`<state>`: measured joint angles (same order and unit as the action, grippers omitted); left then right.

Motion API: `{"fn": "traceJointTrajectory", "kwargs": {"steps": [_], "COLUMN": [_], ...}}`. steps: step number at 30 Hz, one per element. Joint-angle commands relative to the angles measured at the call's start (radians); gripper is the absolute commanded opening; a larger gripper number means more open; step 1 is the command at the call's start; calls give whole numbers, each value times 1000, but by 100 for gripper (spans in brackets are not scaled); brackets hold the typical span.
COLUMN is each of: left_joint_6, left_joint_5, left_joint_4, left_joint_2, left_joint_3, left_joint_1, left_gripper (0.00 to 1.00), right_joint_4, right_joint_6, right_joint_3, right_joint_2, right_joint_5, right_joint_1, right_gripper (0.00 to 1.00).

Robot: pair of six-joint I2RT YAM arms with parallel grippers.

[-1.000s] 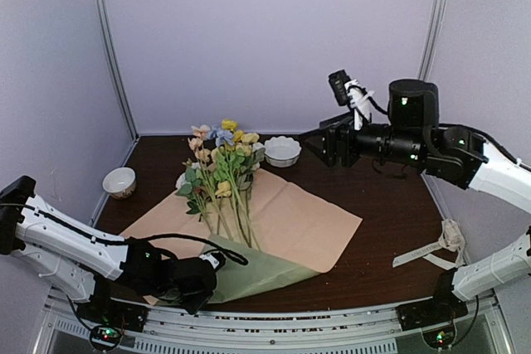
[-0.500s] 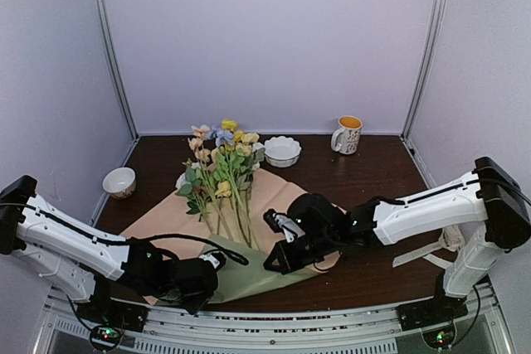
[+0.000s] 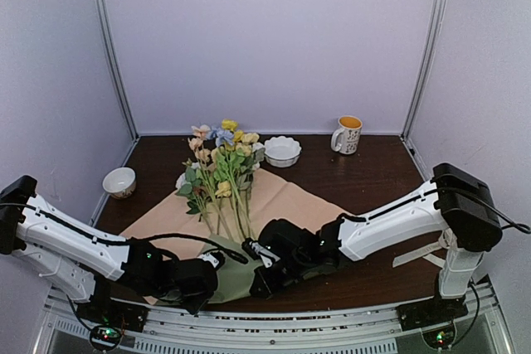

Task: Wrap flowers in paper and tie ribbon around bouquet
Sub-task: Unfold the fold line on the 1/4-folded wrapping paper.

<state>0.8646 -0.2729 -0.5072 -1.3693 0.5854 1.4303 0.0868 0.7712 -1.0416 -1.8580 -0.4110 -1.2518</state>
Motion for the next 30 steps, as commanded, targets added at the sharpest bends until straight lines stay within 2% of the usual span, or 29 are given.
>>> {"fn": "traceJointTrajectory", "kwargs": {"steps": [1, 6, 11, 21, 25, 28, 30], "left_joint_6": [28, 42, 49, 48, 39, 39, 39], "left_joint_5": [49, 35, 22, 14, 14, 14, 13], "left_joint_4": [-125, -137, -157, -180, -180, -180, -180], "left_joint_2": [-44, -44, -49, -90, -101, -102, -103], "left_joint_3": [-42, -42, -34, -7, -1, -1, 1], "left_joint_1": [7, 7, 9, 15, 16, 15, 16], "left_gripper": [0, 0, 0, 0, 0, 0, 0], "right_joint_4": [57, 50, 55, 60, 130, 257, 315], "right_joint_6": [16, 40, 53, 39, -23, -107, -158], "right_joint_3": [16, 121, 278, 512, 485, 375, 285], "right_joint_2": [-23, 47, 193, 420, 500, 540, 504], "right_joint_5": [75, 125, 209, 187, 144, 199, 209], "right_joint_1": [14, 58, 106, 248, 246, 255, 284], "right_gripper": [0, 0, 0, 0, 0, 6, 7]}}
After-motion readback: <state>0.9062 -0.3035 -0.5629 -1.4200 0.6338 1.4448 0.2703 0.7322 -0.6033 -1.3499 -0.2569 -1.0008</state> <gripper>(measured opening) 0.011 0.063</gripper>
